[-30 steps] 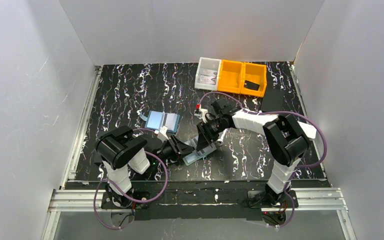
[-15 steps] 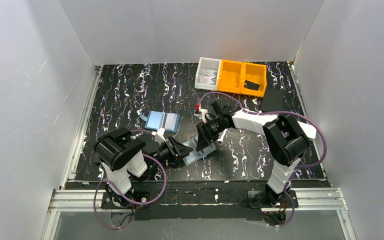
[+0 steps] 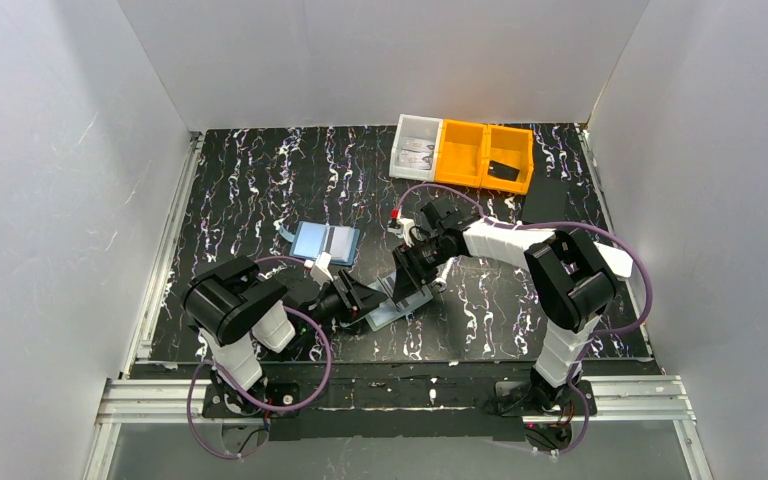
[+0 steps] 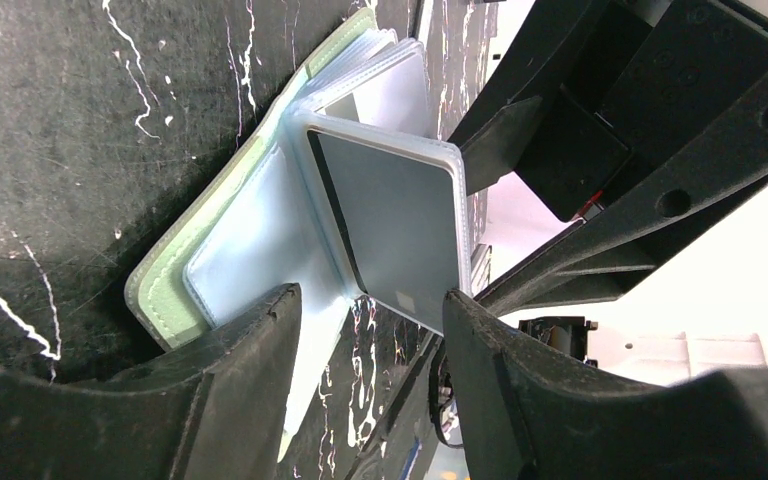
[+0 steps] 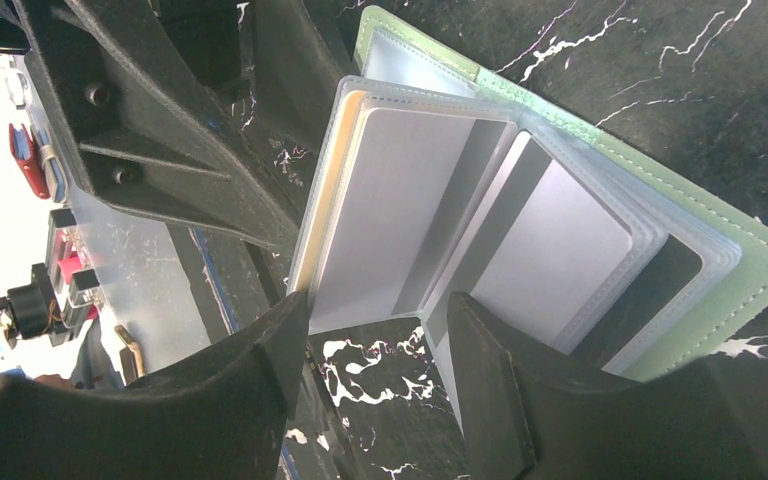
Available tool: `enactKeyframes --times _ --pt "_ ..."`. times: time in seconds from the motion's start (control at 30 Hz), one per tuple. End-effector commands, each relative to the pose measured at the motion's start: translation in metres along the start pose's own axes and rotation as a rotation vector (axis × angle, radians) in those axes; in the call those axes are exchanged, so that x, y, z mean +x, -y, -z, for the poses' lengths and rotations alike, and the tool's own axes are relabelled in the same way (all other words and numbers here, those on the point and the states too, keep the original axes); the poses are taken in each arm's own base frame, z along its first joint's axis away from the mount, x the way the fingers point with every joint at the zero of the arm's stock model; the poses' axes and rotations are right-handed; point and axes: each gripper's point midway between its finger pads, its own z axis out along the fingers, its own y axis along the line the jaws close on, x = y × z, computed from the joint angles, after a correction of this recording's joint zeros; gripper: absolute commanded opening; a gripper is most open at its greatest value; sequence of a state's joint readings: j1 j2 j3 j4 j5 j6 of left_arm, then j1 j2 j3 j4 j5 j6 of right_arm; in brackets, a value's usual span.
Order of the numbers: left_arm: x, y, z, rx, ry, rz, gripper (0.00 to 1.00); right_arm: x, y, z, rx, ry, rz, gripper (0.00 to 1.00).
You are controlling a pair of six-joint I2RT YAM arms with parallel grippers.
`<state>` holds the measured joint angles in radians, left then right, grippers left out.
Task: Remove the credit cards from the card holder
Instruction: Remove the credit card from the card holder.
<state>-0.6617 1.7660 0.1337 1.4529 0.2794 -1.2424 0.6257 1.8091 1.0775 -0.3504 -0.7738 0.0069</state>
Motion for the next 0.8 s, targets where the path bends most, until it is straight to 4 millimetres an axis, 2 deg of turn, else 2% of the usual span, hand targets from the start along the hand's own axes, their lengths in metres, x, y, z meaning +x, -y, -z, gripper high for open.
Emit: enactKeyframes --times 0.0,0.27,0.53,0.77 --pt "-0.004 -0.004 0.000 -0.017 0.015 -0.025 0.52 -0.006 0.017 -0.002 0.073 -0.002 0.038 0.60" --pt "0.004 -0.026 0.010 -0.086 0.008 -0.003 0.48 -0.010 0.018 0.003 0.100 0.010 0.056 0.60" --pt "0.007 -0.034 0.001 -0.109 -0.021 0.013 0.46 -0.017 0.028 0.016 0.189 0.029 0.098 0.59" --pt "0.009 -0.039 0.002 -0.123 -0.022 0.016 0.46 -0.023 0.035 0.027 0.258 0.049 0.129 0.59"
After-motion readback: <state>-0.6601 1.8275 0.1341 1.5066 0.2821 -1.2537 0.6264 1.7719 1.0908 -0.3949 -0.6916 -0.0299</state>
